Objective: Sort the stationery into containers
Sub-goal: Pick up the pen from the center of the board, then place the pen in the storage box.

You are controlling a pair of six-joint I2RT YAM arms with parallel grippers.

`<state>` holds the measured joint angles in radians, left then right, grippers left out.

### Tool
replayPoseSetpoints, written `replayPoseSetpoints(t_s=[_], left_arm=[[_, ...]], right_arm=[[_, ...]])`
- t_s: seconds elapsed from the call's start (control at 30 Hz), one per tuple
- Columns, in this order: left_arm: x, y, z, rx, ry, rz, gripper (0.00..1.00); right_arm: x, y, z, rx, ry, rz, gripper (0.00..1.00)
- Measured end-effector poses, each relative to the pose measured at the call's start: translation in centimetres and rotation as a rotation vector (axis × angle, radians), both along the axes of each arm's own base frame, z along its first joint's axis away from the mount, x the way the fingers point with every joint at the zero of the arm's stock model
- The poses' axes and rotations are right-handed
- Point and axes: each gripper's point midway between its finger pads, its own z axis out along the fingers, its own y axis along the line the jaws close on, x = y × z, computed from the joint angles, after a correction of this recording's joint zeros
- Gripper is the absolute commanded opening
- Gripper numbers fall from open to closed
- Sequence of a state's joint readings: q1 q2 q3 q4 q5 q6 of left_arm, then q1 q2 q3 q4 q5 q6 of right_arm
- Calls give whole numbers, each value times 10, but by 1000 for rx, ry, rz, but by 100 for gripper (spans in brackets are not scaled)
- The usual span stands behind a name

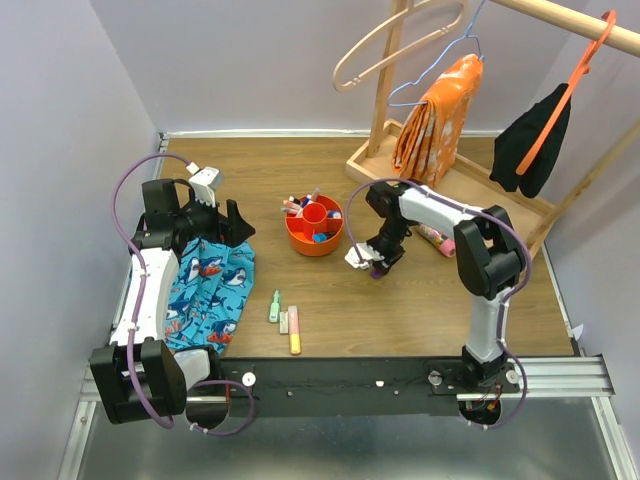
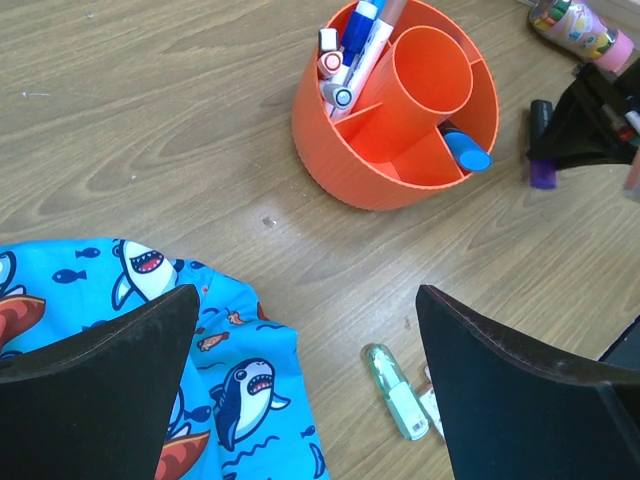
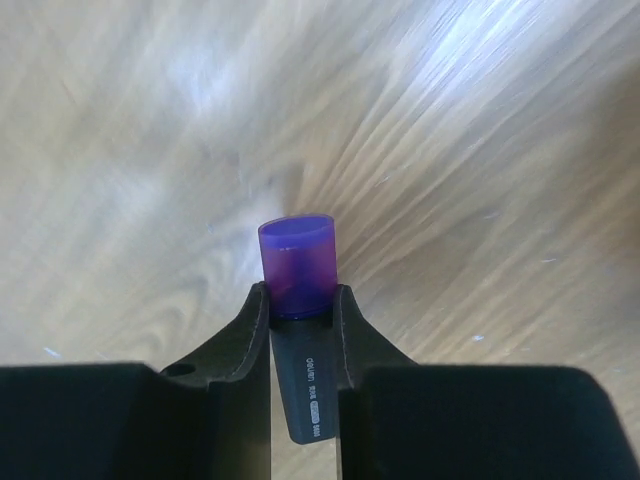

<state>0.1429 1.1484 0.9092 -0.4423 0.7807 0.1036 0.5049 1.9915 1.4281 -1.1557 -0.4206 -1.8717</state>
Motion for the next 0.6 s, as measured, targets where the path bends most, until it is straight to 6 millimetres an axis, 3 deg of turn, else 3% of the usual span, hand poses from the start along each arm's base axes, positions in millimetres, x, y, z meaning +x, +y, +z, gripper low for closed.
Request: replayPoseSetpoints(t_s=[0.13, 0.23, 0.33, 0.4, 0.53, 0.6], left_arm=[[1, -1, 2, -7, -3, 0, 99], [2, -2, 4, -18, -10, -1, 99], [3, -3, 6, -23, -17, -2, 99], [3, -3, 6, -25, -17, -2, 99], [3, -3, 6, -27, -15, -4, 99], [2, -3, 5, -27, -11, -4, 99]], right_arm=[[-7, 25, 42, 107, 62, -111, 1], [-4, 50, 97, 255, 50, -208, 1], [-8, 78, 166, 479, 80, -386, 1], [-8, 94, 198, 620, 114, -477, 1], [-8, 113, 215, 843, 205, -628, 1], [1, 124, 208, 905, 267, -683, 1]])
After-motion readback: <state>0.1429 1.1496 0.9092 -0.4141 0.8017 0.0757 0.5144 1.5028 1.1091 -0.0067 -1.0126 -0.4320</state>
